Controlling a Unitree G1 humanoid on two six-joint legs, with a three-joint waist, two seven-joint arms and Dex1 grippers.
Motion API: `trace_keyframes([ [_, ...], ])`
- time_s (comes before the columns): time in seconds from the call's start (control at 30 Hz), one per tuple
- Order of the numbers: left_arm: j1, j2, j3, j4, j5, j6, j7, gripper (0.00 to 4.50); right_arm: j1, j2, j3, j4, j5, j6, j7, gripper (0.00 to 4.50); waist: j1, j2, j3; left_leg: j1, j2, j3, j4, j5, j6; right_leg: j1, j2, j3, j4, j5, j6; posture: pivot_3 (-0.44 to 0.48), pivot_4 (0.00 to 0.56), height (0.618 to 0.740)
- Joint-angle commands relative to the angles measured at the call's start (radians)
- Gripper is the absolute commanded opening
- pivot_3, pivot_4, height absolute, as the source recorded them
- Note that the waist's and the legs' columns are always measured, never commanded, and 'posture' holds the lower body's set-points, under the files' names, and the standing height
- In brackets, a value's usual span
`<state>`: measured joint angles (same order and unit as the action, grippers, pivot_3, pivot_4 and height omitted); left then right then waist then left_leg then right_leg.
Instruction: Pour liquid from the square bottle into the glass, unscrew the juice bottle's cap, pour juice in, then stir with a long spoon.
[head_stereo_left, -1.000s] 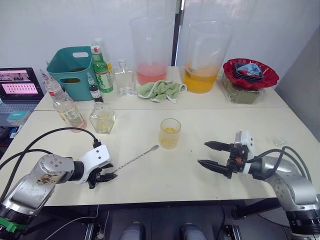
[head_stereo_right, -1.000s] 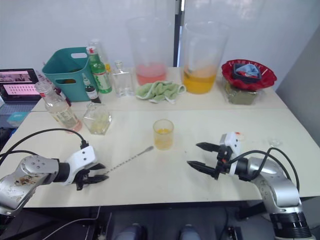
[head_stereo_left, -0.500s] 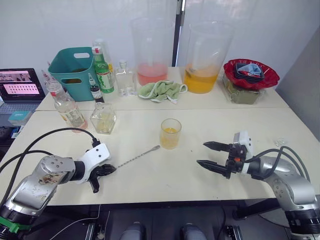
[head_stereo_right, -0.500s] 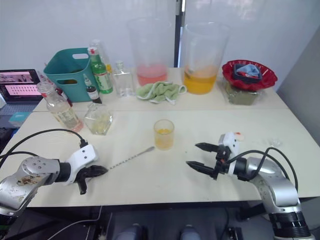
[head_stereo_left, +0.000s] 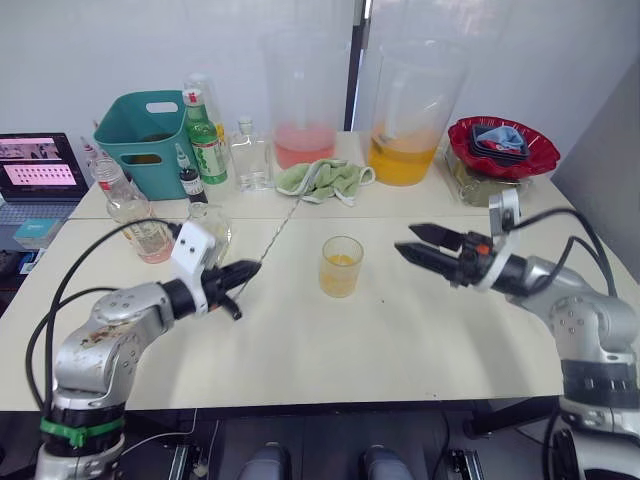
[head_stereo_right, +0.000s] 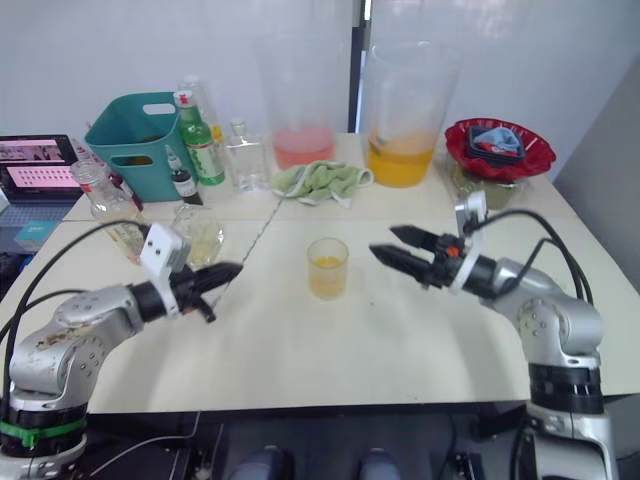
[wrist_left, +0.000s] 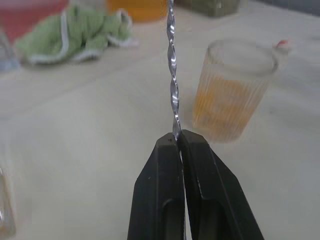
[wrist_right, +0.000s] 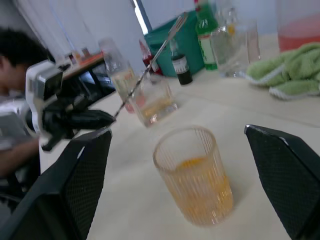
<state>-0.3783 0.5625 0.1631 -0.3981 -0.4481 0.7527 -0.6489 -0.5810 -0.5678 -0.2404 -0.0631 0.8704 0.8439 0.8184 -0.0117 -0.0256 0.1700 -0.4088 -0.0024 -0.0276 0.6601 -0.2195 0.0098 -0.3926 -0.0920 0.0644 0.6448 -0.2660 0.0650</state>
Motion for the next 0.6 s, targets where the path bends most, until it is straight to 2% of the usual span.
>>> trace_keyframes([
  [0.03,-0.031,-0.001,-0.079,-0.028,0.117,-0.112,0.073,0.04,-0.070,0.063,-0.049,-0.001,0.077,0.045,-0.114,4.50,0.000,0.000,0.000,0.000,0.000,0.000,0.000,0.000,0.000,0.000,0.000,0.000,0.000,0.000,0.000,0.000,0.150,0.740],
  [0.3,-0.073,-0.082,-0.192,-0.040,0.218,-0.208,0.162,0.04,-0.216,0.291,-0.088,0.046,0.152,0.073,-0.423,4.50,-0.002,0.000,0.000,-0.013,-0.001,0.001,0.000,0.001,-0.002,-0.016,0.000,0.001,0.005,0.001,-0.001,0.000,0.150,0.740],
  [0.4,-0.075,-0.080,-0.235,-0.037,0.279,-0.244,0.178,0.04,-0.233,0.342,-0.101,0.058,0.177,0.077,-0.490,4.50,-0.002,0.000,0.000,-0.014,-0.001,0.001,0.000,0.001,-0.002,-0.018,0.000,0.001,0.012,0.001,-0.001,0.000,0.150,0.740],
  [0.6,-0.095,-0.103,-0.251,-0.002,0.309,-0.277,0.179,0.04,-0.255,0.407,-0.112,0.115,0.177,0.042,-0.536,4.50,-0.004,0.000,0.000,-0.015,-0.002,0.001,0.000,0.001,-0.002,-0.019,0.001,0.001,0.012,0.001,0.000,0.000,0.150,0.740],
])
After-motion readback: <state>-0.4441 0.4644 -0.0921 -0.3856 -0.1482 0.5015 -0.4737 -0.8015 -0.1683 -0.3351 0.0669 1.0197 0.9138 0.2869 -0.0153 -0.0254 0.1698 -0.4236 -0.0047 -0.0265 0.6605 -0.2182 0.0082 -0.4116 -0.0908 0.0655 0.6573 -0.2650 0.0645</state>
